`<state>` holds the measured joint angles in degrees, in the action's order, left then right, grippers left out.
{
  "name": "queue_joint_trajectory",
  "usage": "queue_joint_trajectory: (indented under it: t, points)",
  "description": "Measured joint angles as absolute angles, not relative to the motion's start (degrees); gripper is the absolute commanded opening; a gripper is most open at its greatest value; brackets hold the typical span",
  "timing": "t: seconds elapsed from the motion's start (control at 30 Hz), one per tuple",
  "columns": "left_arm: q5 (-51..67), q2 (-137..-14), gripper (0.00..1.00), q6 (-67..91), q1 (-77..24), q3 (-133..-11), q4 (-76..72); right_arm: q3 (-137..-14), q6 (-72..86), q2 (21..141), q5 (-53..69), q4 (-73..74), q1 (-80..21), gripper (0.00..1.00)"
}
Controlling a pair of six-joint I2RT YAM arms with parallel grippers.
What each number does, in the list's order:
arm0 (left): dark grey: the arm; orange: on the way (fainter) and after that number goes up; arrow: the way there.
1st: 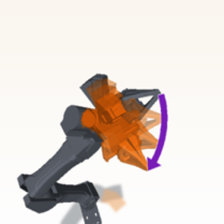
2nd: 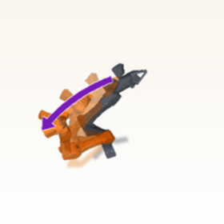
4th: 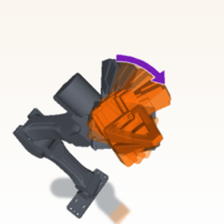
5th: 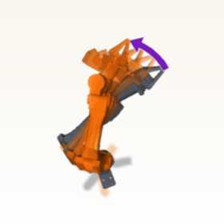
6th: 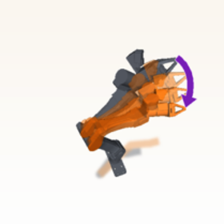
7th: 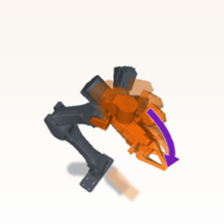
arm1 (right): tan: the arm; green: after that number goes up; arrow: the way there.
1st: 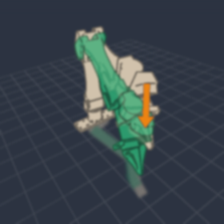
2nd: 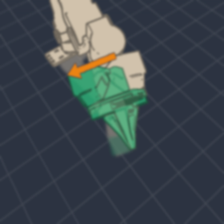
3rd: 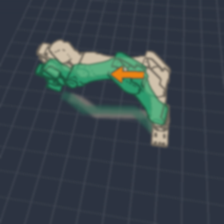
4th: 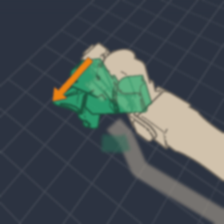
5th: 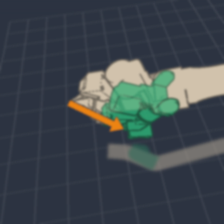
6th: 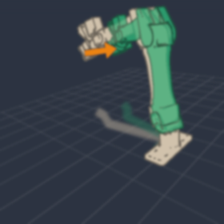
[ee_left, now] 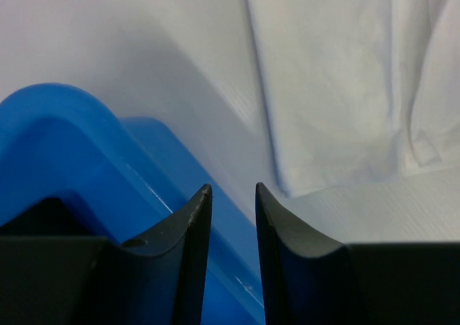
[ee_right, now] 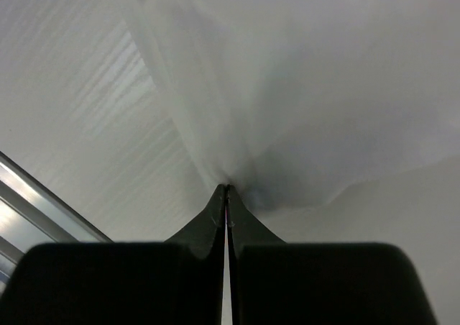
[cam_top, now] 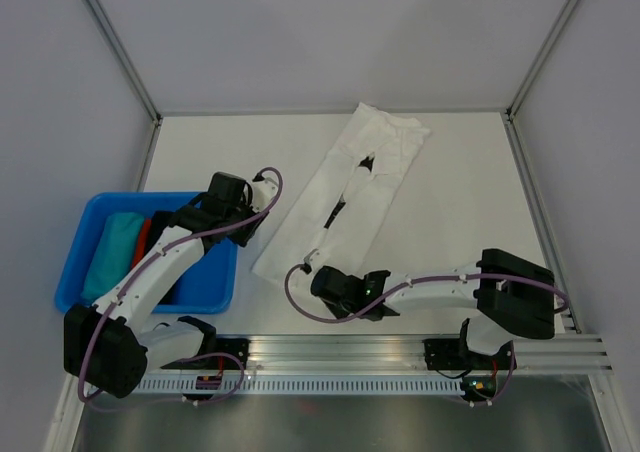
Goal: Roll the t-shirts
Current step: Fold the tshirt
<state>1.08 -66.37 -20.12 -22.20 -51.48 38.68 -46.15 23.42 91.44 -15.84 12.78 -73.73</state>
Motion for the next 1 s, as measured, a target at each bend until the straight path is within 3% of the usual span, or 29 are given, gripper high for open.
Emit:
queue_joint_trajectory:
  t: [0.43,0.6,0.67,0.7,0.77,0.9,1.0]
  points:
    - [16.2,-63.5,0.37,-20.2,-22.5,-53.1,41.7,-30.9,44.1,71.6,-9.0,20.8,-68.5,0.0]
    - [20.3,-63.6,0.37,-20.6,-25.5,-53.3,42.2,-24.6,53.1,57.1,-8.9,29.1,-68.1,0.0]
    - [21.8,-63.6,0.37,-20.8,-27.7,-53.3,42.4,-23.4,55.4,52.2,-9.1,31.6,-67.4,0.13]
    - [22.5,-63.7,0.37,-20.9,-28.9,-53.4,42.5,-23.0,56.4,49.9,-9.3,32.6,-67.1,0.35]
    - [23.4,-64.1,0.37,-21.1,-31.7,-53.4,42.7,-22.8,57.8,47.0,-9.8,34.0,-66.7,0.48]
    - [24.3,-65.1,0.37,-23.2,-38.7,-53.1,43.0,-23.4,58.2,47.0,-10.4,35.8,-66.6,0.56]
    - [22.7,-65.3,0.35,-27.7,-44.3,-51.7,43.9,-26.0,58.2,48.2,-11.4,39.2,-66.0,0.53]
